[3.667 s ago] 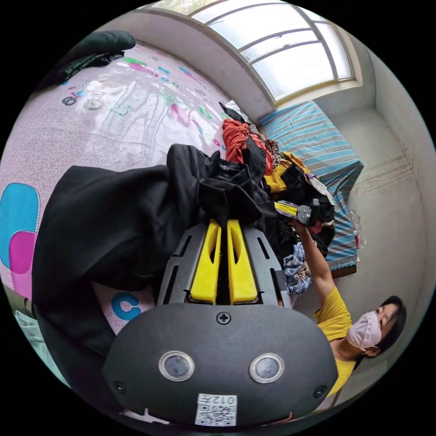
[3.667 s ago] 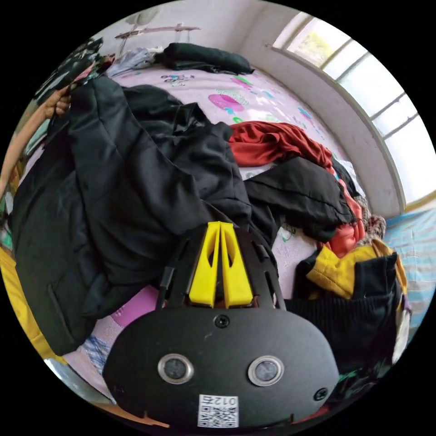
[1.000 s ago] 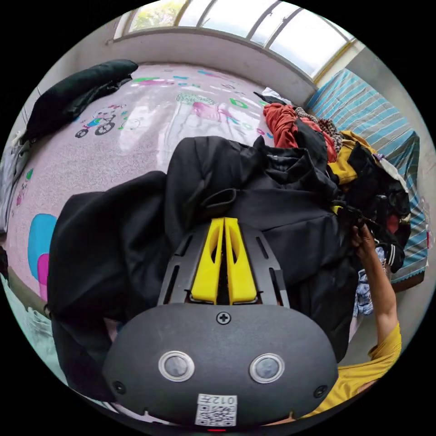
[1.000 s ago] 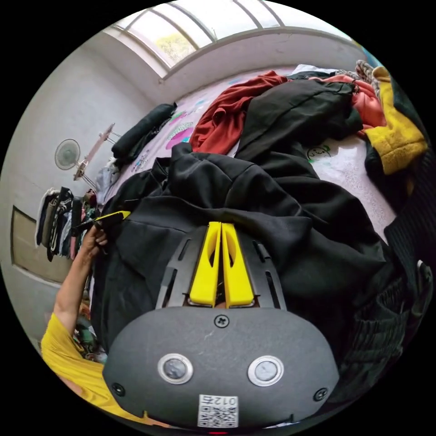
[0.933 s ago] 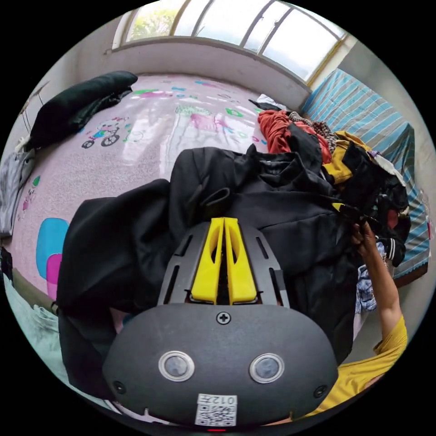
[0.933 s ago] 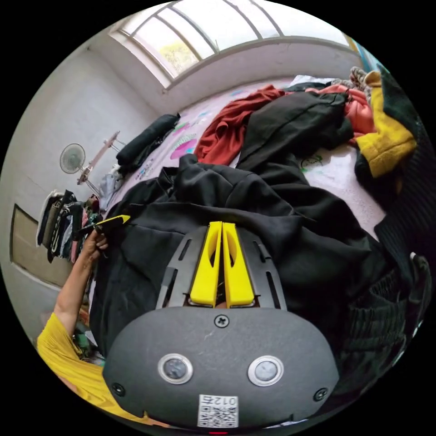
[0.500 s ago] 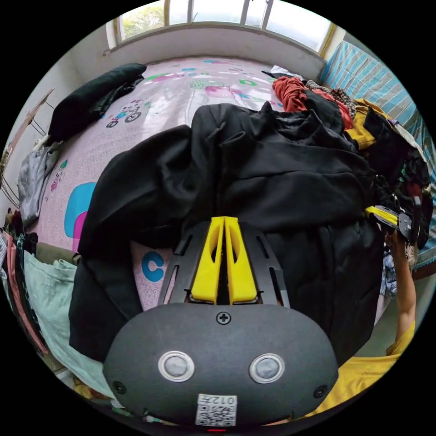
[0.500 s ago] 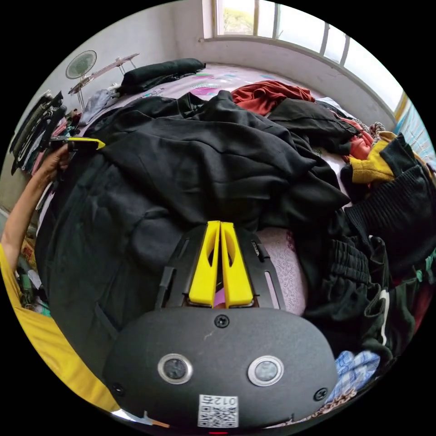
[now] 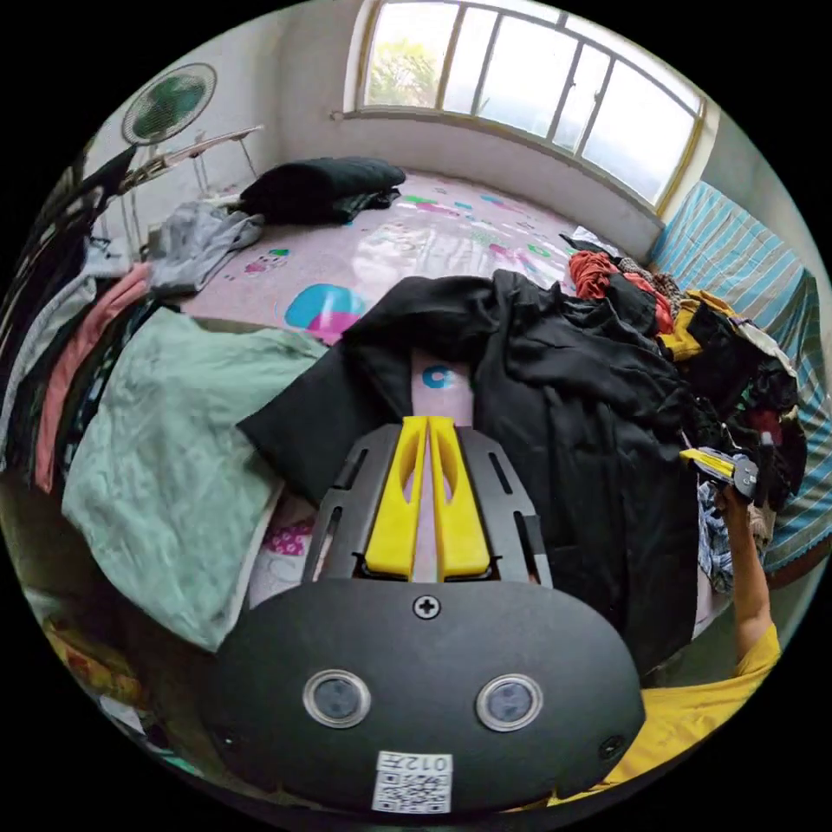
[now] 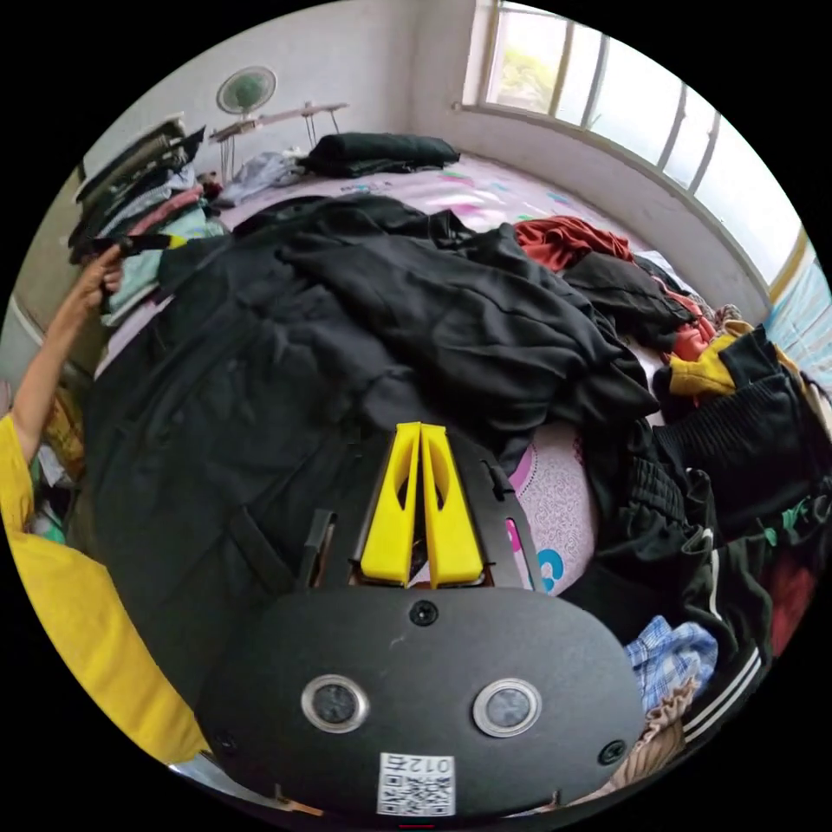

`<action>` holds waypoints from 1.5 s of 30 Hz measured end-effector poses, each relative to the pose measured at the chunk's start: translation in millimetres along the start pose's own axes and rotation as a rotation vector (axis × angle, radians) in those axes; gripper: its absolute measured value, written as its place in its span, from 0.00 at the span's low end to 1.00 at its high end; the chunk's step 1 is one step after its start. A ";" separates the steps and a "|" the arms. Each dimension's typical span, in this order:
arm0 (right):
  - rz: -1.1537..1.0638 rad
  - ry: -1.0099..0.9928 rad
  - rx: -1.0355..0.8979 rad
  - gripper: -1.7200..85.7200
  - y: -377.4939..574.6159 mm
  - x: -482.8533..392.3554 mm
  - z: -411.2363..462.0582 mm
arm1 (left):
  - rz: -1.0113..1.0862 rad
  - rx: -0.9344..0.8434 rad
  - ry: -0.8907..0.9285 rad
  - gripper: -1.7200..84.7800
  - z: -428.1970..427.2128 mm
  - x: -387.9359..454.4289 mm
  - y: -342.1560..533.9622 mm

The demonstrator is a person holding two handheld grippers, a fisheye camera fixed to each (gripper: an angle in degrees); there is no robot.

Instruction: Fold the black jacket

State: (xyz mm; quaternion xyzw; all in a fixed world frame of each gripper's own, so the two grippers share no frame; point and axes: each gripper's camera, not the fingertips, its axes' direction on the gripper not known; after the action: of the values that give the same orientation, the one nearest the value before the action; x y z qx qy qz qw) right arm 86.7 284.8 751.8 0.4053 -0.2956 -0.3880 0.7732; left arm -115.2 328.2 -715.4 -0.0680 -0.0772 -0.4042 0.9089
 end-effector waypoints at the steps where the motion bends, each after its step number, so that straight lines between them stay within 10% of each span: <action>1: 0.003 0.015 -0.022 0.02 0.8 -1.6 6.5 | -0.066 -0.004 -0.025 0.08 -10.7 -24.4 17.9; 18: 0.236 -0.125 0.082 0.03 50.8 -6.4 11.6 | -0.447 -0.058 0.099 0.07 -2.5 -112.2 65.4; 36: 0.016 -0.328 0.105 0.03 21.0 -70.0 3.4 | -0.098 0.204 -0.038 0.03 -220.1 -30.8 -124.8; 45: 0.086 -0.467 0.101 0.03 45.8 -25.4 9.0 | 0.158 0.285 0.258 0.03 -248.6 130.0 -206.8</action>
State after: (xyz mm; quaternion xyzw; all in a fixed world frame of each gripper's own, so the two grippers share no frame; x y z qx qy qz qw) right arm 83.0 319.5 791.8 0.3299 -0.5025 -0.4227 0.6781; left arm -162.1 50.5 -920.6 0.1076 -0.0112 -0.3218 0.9406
